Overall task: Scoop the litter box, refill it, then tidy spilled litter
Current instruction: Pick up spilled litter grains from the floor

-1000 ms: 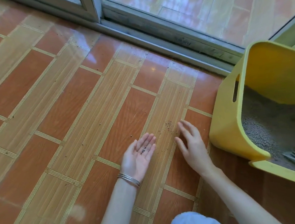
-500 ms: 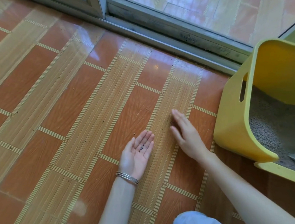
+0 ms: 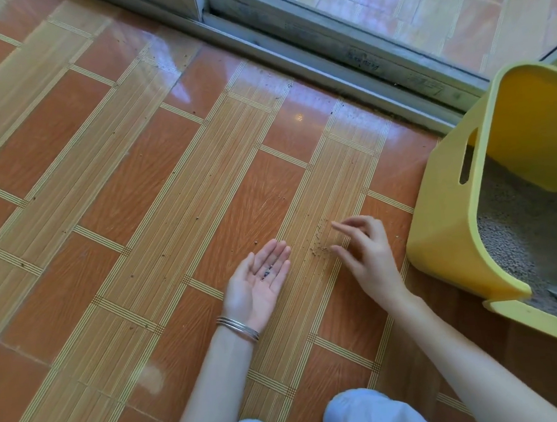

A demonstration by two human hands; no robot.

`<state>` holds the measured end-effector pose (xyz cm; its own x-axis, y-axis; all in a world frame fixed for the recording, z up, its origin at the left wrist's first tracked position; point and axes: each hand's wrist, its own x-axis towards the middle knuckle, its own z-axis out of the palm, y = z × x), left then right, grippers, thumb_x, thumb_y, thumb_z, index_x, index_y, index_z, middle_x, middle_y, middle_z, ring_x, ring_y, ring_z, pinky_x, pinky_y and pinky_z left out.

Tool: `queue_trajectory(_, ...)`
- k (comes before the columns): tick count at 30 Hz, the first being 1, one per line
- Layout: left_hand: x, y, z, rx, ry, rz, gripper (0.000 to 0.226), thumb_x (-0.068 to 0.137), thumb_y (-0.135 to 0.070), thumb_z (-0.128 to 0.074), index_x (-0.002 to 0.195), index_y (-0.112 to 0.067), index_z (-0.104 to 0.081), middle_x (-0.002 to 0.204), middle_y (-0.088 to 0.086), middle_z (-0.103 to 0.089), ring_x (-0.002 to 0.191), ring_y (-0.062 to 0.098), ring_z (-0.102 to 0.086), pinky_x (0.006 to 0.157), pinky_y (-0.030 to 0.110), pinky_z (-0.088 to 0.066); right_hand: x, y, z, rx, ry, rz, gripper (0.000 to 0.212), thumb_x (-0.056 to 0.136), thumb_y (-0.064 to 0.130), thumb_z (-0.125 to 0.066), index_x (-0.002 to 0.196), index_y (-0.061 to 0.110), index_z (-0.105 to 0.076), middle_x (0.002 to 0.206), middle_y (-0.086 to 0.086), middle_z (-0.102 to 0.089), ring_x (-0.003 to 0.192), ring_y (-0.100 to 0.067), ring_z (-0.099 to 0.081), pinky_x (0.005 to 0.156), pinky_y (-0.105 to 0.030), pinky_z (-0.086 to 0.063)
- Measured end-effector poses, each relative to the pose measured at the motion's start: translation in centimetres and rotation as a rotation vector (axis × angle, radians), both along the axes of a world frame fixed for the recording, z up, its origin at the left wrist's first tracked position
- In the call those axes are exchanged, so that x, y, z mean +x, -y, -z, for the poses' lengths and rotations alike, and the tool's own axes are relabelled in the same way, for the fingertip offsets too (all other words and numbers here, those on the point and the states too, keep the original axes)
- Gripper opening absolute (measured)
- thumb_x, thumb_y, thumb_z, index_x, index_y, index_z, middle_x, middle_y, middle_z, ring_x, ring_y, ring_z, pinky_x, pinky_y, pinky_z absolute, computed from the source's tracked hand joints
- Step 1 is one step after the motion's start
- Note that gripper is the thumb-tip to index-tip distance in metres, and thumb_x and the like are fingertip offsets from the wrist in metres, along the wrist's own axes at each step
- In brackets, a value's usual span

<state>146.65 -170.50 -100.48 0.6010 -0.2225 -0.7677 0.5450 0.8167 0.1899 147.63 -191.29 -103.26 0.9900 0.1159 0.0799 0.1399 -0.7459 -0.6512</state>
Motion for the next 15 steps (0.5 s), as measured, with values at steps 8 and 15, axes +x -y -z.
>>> queue_trajectory(8,-0.1,0.1,0.1,0.003,-0.005,0.006,0.037,0.100,-0.018,-0.033,0.112,0.005,-0.059,0.112,0.021,-0.066,0.111,0.030,-0.060,0.099,0.039,-0.043,0.6,-0.6,0.5,-0.072,-0.091,-0.116,0.045,0.066,0.021,-0.081,0.108,0.009,-0.068,0.100,-0.006,-0.059,0.093,-0.017,-0.056,0.080,-0.033,-0.052)
queue_trajectory(15,-0.3,0.2,0.3,0.009,-0.015,0.029,0.038,0.100,-0.019,-0.033,0.115,0.005,-0.057,0.115,0.021,-0.064,0.112,0.030,-0.059,0.096,0.038,-0.048,0.3,-2.9,1.3,-0.113,0.094,-0.043,0.005,0.076,0.013,-0.074,0.079,0.012,-0.071,0.079,0.001,-0.065,0.073,-0.017,-0.063,0.062,-0.033,-0.054)
